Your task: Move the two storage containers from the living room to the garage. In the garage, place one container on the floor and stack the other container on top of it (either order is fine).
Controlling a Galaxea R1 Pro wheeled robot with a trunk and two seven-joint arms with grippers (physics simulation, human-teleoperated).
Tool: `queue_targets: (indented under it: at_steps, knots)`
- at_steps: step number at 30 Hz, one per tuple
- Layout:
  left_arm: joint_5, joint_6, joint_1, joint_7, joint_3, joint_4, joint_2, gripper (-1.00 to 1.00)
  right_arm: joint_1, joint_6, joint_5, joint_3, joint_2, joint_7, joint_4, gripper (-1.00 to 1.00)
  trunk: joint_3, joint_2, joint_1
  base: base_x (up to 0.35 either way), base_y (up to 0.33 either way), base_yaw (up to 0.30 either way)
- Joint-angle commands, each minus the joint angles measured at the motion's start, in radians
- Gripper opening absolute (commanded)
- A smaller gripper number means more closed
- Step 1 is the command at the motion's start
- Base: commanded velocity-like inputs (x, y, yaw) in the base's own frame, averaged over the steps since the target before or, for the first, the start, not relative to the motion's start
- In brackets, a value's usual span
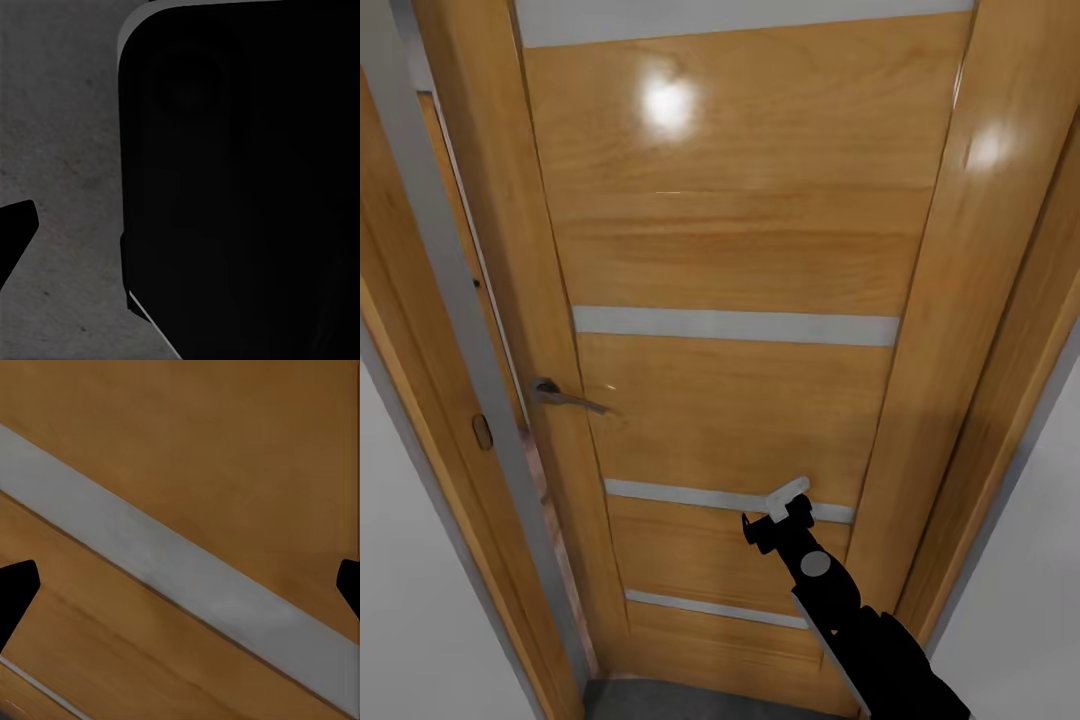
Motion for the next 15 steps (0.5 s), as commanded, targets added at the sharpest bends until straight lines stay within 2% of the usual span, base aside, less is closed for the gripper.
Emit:
queue_targets:
  at_steps: [1,6,7,10,11,15]
  knots:
    - [0.001,-0.001,0.000,0.000,0.001,-0.001,0.000,1.00,-0.003,0.007,0.017,0.004,-0.001,-0.005,-0.004,1.00,-0.001,0.000,0.000,0.000,0.000,0.000]
    - [0.001,-0.001,0.000,0.000,0.001,-0.001,0.000,1.00,-0.003,0.008,0.018,0.008,0.002,-0.005,-0.007,1.00,-0.001,0.000,0.000,0.000,0.000,0.000]
    - [0.001,-0.001,0.000,0.000,0.001,-0.001,0.000,1.00,-0.003,0.013,0.027,0.010,0.030,-0.005,-0.022,1.00,-0.001,0.000,0.000,0.000,0.000,0.000]
    - [0.001,-0.001,0.000,0.000,0.001,-0.001,0.000,1.00,-0.003,0.015,0.033,0.011,0.065,-0.005,-0.026,1.00,-0.001,0.000,0.000,0.000,0.000,0.000]
    - [0.001,-0.001,0.000,0.000,0.001,-0.001,0.000,1.00,-0.004,0.015,0.039,0.011,0.085,-0.005,-0.026,1.00,-0.001,0.000,0.000,0.000,0.000,0.000]
    - [0.001,-0.001,0.000,0.000,0.001,-0.001,0.000,1.00,-0.020,0.016,0.056,0.011,0.112,-0.004,-0.022,1.00,-0.001,0.000,0.000,0.000,0.000,0.000]
